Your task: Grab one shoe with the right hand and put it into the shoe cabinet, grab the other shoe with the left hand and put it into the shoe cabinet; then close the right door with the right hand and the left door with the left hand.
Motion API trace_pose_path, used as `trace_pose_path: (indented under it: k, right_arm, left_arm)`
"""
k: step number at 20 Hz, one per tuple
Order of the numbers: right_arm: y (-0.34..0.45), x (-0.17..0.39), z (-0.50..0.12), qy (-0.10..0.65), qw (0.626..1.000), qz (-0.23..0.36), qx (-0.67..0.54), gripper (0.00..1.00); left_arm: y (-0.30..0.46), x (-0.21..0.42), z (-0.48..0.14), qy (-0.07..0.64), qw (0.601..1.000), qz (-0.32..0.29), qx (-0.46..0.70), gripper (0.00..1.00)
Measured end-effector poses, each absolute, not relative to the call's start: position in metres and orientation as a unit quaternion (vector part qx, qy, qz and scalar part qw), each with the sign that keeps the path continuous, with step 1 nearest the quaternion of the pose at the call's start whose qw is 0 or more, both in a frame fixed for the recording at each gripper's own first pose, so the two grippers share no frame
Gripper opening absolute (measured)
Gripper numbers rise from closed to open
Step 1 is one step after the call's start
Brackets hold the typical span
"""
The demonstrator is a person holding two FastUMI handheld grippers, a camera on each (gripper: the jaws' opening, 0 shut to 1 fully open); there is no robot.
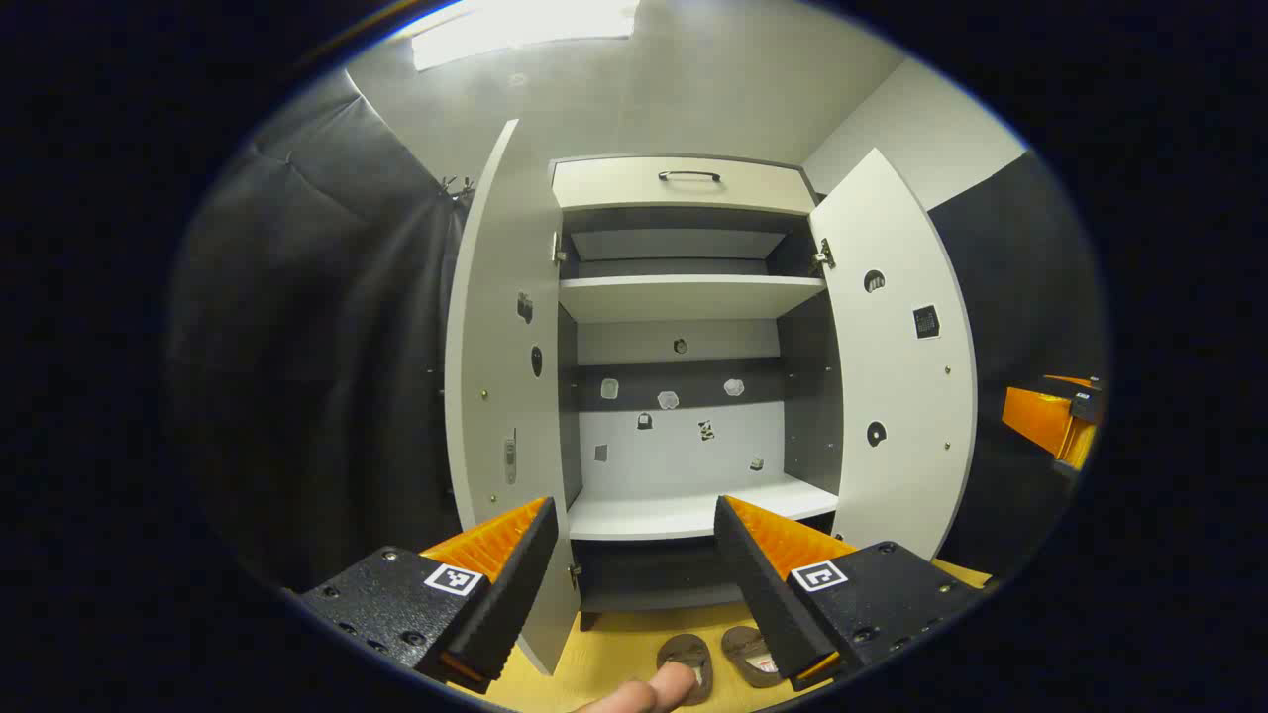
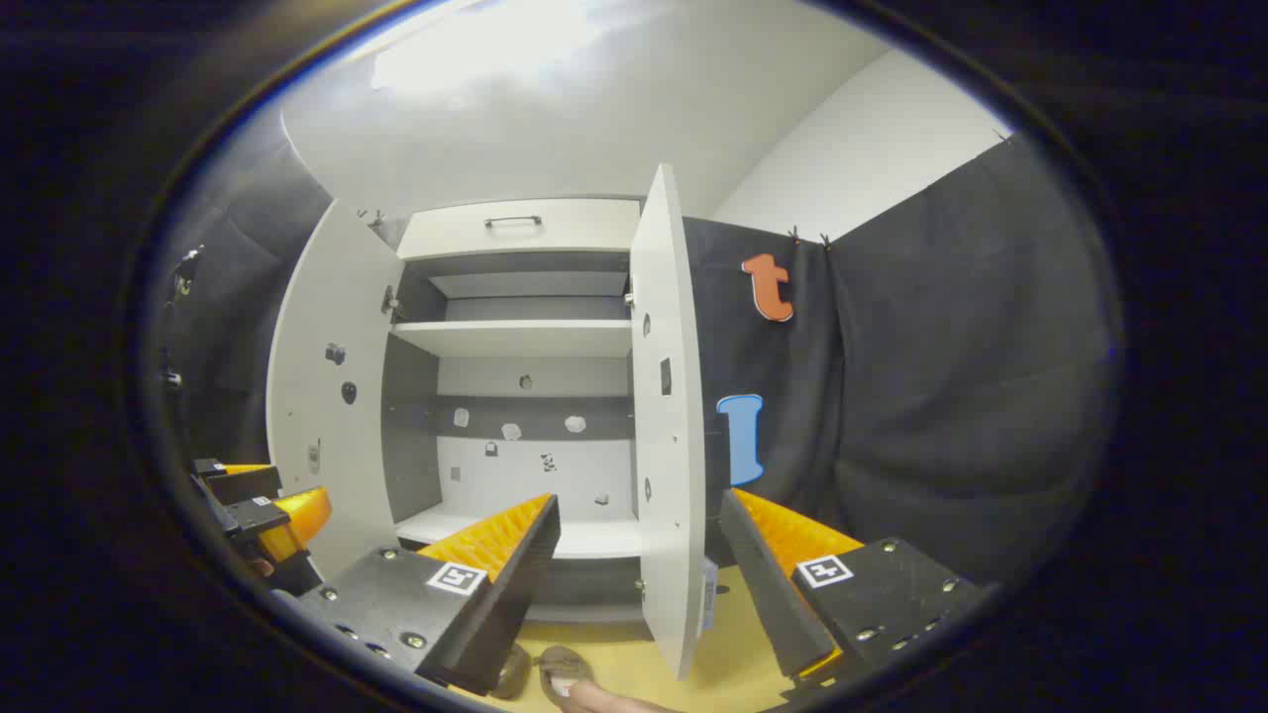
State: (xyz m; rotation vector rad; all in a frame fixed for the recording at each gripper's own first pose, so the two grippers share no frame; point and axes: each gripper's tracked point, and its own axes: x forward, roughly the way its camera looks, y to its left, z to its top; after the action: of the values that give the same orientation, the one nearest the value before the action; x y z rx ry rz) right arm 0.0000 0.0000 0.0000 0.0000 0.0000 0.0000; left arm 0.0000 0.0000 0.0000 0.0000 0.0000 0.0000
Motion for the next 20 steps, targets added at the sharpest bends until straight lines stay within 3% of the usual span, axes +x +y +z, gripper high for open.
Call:
trace_pose_path:
  k: [1,5,6,7,14,20]
  right_arm:
    - [0.004,-0.001,0.0,0.002,1.0,0.004,0.001,0.94]
    - [0.013,0.008,-0.012,0.019,1.0,0.019,0.003,0.98]
    - [0.015,0.011,-0.015,0.025,0.999,0.023,0.002,0.94]
    - [0.018,0.014,-0.019,0.027,0.999,0.029,0.001,0.98]
    - [0.045,0.036,-0.038,0.031,0.995,0.086,-0.05,0.98]
    - [0.064,0.049,-0.095,0.062,0.991,0.111,-0.045,0.98]
  left_arm:
    - [0.002,-0.001,0.002,-0.004,1.0,0.0,-0.003,0.97]
    - [0.0,-0.003,-0.003,-0.002,1.0,-0.008,-0.013,0.97]
    - [-0.001,-0.004,-0.004,-0.002,1.0,-0.008,-0.013,0.97]
    - [-0.001,-0.003,-0.003,-0.001,1.0,-0.009,-0.013,0.97]
    - [-0.001,-0.002,0.0,-0.011,1.0,-0.006,-0.018,0.97]
    - [-0.012,0.002,-0.012,-0.003,1.0,-0.025,-0.016,0.97]
